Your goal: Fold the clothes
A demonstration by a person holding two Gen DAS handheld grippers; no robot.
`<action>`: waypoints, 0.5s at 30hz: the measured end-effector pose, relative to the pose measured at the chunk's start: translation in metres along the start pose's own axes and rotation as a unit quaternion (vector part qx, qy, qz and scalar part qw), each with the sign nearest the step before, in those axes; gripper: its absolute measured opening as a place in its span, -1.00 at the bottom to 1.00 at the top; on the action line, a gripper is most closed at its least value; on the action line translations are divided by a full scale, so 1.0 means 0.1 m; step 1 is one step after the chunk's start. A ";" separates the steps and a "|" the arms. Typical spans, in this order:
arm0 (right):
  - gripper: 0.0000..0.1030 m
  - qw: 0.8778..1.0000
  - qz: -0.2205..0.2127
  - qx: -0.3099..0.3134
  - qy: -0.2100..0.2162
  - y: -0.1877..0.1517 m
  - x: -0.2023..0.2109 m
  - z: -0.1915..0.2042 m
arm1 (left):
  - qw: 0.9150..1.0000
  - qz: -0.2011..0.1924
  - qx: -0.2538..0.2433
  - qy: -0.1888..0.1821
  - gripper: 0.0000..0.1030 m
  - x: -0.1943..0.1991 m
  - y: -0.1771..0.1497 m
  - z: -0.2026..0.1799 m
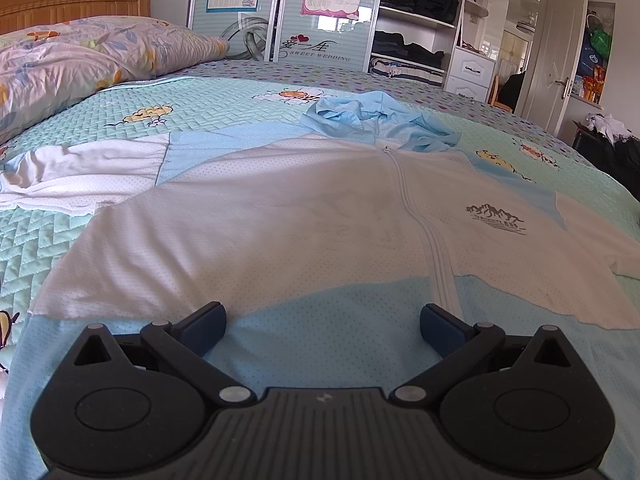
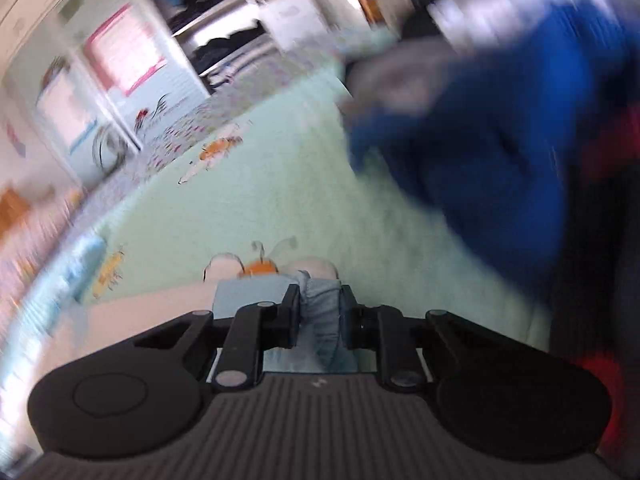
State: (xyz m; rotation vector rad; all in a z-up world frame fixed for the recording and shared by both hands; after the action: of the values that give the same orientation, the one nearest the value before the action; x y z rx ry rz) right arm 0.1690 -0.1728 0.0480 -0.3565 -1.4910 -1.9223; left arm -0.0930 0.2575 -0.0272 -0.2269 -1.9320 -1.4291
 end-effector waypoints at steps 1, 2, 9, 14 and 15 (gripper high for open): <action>-0.59 0.999 -0.024 0.041 -0.007 0.09 0.08 0.09 | 1.000 0.000 -0.001 0.001 0.99 0.00 0.00 -0.01; -0.59 0.995 -0.049 0.080 -0.013 0.18 0.16 0.19 | 1.000 0.000 -0.001 0.002 0.99 0.00 0.00 -0.01; -0.54 0.985 -0.034 0.150 -0.082 0.49 -0.27 0.09 | 1.000 0.002 -0.005 0.007 0.99 -0.01 0.00 -0.03; -0.51 0.987 -0.017 0.112 -0.115 0.40 -0.51 -0.15 | 1.000 0.002 -0.006 0.008 0.99 -0.01 0.01 -0.02; -0.50 0.989 -0.023 0.097 -0.108 0.40 -0.48 -0.18 | 1.000 0.002 -0.006 0.007 0.99 -0.01 0.01 -0.02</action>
State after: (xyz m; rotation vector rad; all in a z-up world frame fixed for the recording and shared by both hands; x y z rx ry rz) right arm 0.2340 -0.1779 0.0442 -0.4560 -1.8258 -1.7995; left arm -0.0906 0.2563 -0.0271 -0.2254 -1.9105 -1.4352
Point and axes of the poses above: each gripper's, at about its wrist camera, not at the fingertips, and x roughly against the way its jaws point, z to its left, y to its top, the point moved 2 cm from there along -x, roughly the way its jaws point, and after that the axes turned 2 degrees about z, right-handed, at the moved point
